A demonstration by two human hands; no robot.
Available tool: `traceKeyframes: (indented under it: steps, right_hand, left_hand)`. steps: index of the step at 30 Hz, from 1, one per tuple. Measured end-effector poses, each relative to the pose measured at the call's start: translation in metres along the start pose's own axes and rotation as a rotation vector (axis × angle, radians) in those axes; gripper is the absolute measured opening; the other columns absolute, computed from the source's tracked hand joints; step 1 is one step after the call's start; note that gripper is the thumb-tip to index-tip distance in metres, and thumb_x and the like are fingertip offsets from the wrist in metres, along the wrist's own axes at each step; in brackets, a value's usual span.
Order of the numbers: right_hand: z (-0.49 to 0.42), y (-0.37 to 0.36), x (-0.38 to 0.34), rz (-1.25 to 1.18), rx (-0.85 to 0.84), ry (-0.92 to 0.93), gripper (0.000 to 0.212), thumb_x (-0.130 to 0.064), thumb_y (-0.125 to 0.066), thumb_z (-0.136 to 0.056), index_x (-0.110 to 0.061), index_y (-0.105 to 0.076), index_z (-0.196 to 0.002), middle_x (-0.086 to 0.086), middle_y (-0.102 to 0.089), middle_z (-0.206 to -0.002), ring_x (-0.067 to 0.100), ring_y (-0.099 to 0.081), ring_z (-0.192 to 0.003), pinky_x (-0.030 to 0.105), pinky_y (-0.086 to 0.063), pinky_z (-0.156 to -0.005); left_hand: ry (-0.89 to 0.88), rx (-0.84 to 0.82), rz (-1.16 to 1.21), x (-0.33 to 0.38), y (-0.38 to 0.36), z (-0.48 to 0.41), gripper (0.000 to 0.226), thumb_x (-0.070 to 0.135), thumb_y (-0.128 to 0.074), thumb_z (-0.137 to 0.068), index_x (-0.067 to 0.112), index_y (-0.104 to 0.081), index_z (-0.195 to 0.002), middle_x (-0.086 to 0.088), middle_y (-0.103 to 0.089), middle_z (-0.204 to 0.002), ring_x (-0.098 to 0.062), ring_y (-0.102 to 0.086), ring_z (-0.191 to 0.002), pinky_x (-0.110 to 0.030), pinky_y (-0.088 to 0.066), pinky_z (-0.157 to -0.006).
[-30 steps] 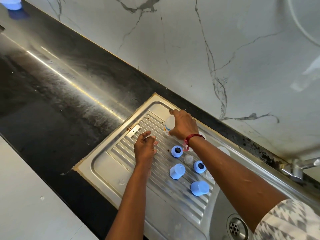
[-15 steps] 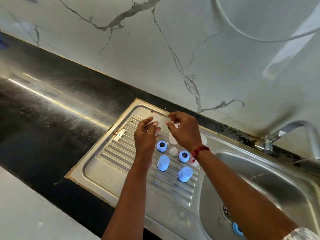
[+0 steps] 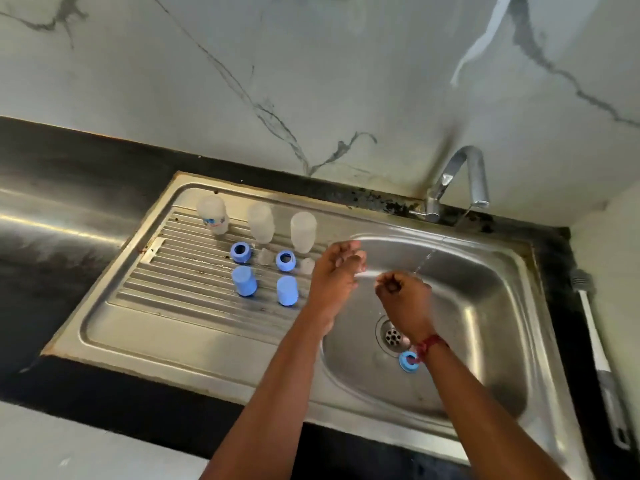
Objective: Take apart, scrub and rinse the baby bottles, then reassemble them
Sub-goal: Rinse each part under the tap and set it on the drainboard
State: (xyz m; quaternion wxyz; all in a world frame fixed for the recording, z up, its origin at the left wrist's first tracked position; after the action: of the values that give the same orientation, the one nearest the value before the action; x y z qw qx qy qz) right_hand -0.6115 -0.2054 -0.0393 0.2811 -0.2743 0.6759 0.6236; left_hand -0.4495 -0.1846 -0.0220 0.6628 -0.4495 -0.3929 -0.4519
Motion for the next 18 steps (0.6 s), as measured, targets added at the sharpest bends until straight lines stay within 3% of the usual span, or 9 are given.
traceKeyframes:
  steps: [2, 4, 7, 10, 12, 14, 16, 18]
  right_hand:
    - [0.006, 0.0, 0.032, 0.04, -0.075, -0.052, 0.011, -0.005, -0.07, -0.08, -0.015, -0.075, -0.082, -0.001, -0.074, -0.081, 0.011, -0.062, -0.072, 0.017, -0.045, -0.071]
    - [0.014, -0.008, 0.06, 0.101, -0.192, -0.07, 0.017, -0.003, -0.068, -0.079, -0.015, -0.076, -0.088, 0.001, -0.076, -0.091, 0.017, -0.069, -0.082, 0.018, -0.044, -0.077]
    - [0.027, -0.027, 0.097, 0.242, -0.399, -0.068, 0.021, -0.004, -0.067, -0.078, -0.015, -0.077, -0.093, 0.004, -0.076, -0.097, 0.021, -0.07, -0.091, 0.018, -0.043, -0.077]
    - [0.038, -0.049, 0.121, 0.343, -0.545, -0.064, 0.021, -0.01, -0.064, -0.081, -0.018, -0.075, -0.097, 0.005, -0.073, -0.104, 0.024, -0.066, -0.1, 0.024, -0.047, -0.082]
    - [0.045, -0.068, 0.136, 0.377, -0.629, -0.06, 0.03, -0.013, -0.066, -0.084, -0.02, -0.071, -0.113, 0.006, -0.067, -0.118, 0.024, -0.062, -0.111, 0.027, -0.046, -0.09]
    - [0.051, -0.085, 0.148, 0.396, -0.686, -0.052, 0.038, -0.016, -0.066, -0.087, -0.019, -0.063, -0.125, 0.008, -0.061, -0.128, 0.024, -0.056, -0.12, 0.029, -0.042, -0.098]
    - [0.05, -0.097, 0.158, 0.391, -0.7, -0.047, 0.041, -0.015, -0.066, -0.088, -0.018, -0.06, -0.129, 0.009, -0.057, -0.132, 0.024, -0.053, -0.123, 0.03, -0.04, -0.101]
    - [0.049, -0.107, 0.167, 0.413, -0.71, -0.044, 0.041, -0.013, -0.065, -0.088, -0.019, -0.06, -0.129, 0.009, -0.056, -0.133, 0.025, -0.054, -0.123, 0.032, -0.042, -0.101]
  left_hand:
    - [0.05, 0.018, -0.091, -0.026, -0.012, 0.003, 0.016, 0.024, -0.067, -0.087, 0.025, -0.065, -0.103, -0.001, -0.068, -0.097, -0.011, -0.061, -0.084, -0.024, -0.046, -0.068]
    - [0.077, 0.03, -0.209, -0.048, -0.017, 0.006, 0.019, 0.036, -0.066, -0.082, 0.033, -0.065, -0.101, 0.009, -0.066, -0.093, -0.008, -0.061, -0.086, -0.033, -0.048, -0.076]
    - [0.128, 0.023, -0.314, -0.073, -0.03, 0.014, 0.003, 0.035, -0.061, -0.096, 0.032, -0.062, -0.094, 0.009, -0.06, -0.087, -0.01, -0.056, -0.082, -0.035, -0.048, -0.079]
    - [0.165, 0.033, -0.245, -0.09, -0.036, 0.022, 0.019, 0.039, -0.051, -0.102, 0.022, -0.056, -0.096, 0.001, -0.049, -0.086, -0.012, -0.045, -0.078, -0.031, -0.041, -0.075]
    - [0.216, 0.061, -0.198, -0.104, -0.034, 0.025, 0.017, 0.039, -0.049, -0.103, 0.027, -0.056, -0.093, 0.01, -0.053, -0.091, -0.006, -0.049, -0.084, -0.033, -0.042, -0.085]
    - [0.226, 0.081, -0.175, -0.113, -0.033, 0.023, 0.013, 0.036, -0.05, -0.102, 0.03, -0.057, -0.092, 0.015, -0.054, -0.093, -0.002, -0.05, -0.087, -0.03, -0.042, -0.086]
    - [0.239, 0.136, -0.15, -0.122, -0.026, 0.02, 0.008, 0.031, -0.055, -0.101, 0.026, -0.06, -0.104, 0.01, -0.057, -0.097, -0.006, -0.052, -0.092, -0.03, -0.043, -0.085]
    - [0.261, 0.187, -0.124, -0.128, -0.02, 0.017, 0.022, 0.028, -0.06, -0.099, 0.022, -0.059, -0.119, 0.004, -0.061, -0.109, -0.009, -0.055, -0.098, -0.033, -0.044, -0.091]
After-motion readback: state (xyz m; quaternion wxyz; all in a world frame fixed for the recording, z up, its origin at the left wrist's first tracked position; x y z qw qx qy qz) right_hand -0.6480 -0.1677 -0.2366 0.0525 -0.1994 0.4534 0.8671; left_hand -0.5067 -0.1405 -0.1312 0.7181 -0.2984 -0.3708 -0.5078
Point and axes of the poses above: each hand's wrist, its own z-axis away from the middle knuckle, its own y-axis out of the back of the hand, x = y × z, the point moved 10 cm from there along -z, towards the middle knuckle
